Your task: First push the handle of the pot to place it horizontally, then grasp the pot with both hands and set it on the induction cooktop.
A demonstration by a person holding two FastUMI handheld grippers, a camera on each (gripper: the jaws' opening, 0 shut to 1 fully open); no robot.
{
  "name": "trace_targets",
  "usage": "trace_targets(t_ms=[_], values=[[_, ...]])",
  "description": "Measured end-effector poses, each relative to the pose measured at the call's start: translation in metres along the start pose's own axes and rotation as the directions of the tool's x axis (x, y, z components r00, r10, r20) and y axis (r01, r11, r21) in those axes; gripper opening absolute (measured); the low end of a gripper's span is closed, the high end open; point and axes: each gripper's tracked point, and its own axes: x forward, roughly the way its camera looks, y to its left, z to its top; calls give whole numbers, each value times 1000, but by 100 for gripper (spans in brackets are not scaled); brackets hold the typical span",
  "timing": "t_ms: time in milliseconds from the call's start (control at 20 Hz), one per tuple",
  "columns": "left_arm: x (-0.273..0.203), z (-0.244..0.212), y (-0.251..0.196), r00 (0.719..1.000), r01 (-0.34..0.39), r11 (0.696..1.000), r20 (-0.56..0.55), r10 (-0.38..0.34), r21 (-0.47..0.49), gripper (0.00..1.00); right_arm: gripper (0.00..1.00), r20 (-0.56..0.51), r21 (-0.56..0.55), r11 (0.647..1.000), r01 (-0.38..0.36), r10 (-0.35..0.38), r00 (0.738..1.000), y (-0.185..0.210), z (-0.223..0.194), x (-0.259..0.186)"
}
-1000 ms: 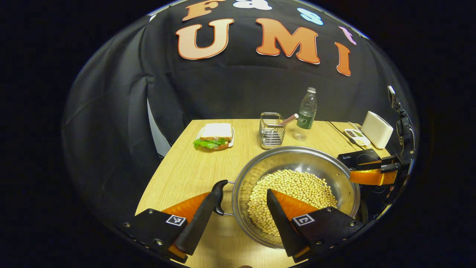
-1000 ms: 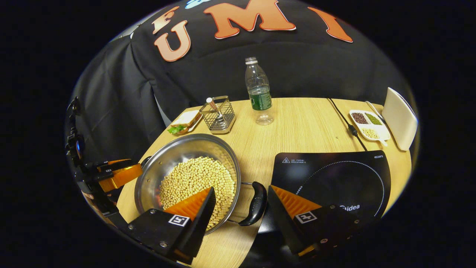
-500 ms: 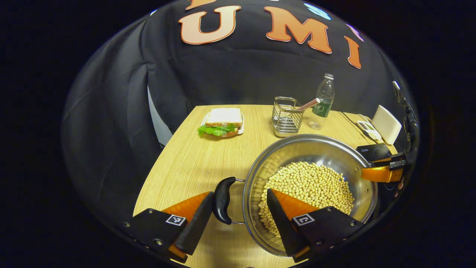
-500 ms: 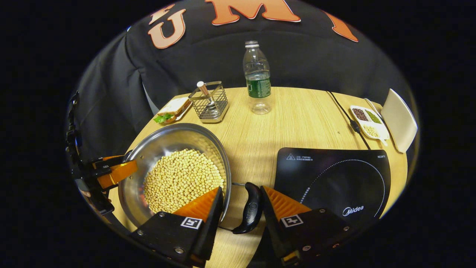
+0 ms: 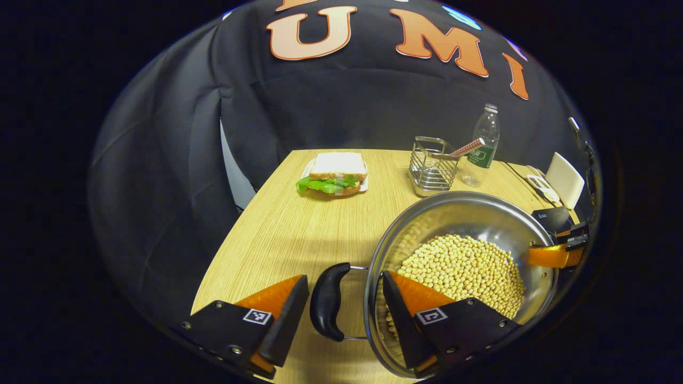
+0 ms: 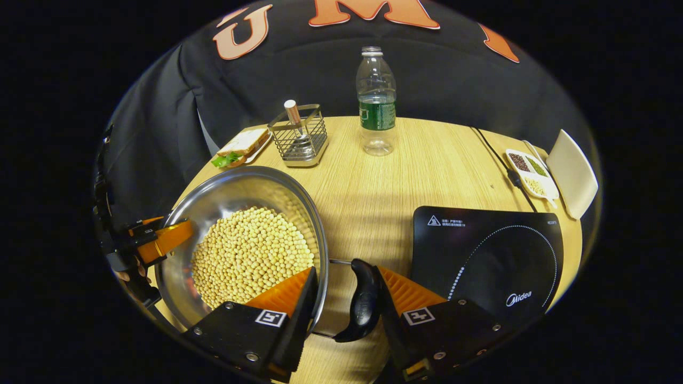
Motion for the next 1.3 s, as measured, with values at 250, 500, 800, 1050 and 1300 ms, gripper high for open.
trace_targets(t_ms=[250, 500, 800, 1050, 1300], values=[[1, 5, 1, 999, 5, 1000, 35, -4, -25, 69, 65, 3, -25, 1000, -5, 5, 1000, 0, 0, 0], [-2, 0, -1, 999, -35, 999, 33, 36, -37, 66, 59, -2, -34, 999, 3, -3, 1000, -2, 2, -1], [-15, 9, 4, 994, -73, 996, 78, 77, -45, 65, 57, 40, -82, 997, -5, 9, 999, -10, 10, -7], [-12, 8, -5, 987, -79, 997, 144, 77, 9, 65, 57, 88, -69, 997, -18, 24, 996, -30, 18, -26], [-10, 14, -4, 978, -60, 997, 203, 48, 52, 63, 56, 142, -44, 999, 3, 3, 990, -61, 23, -65]])
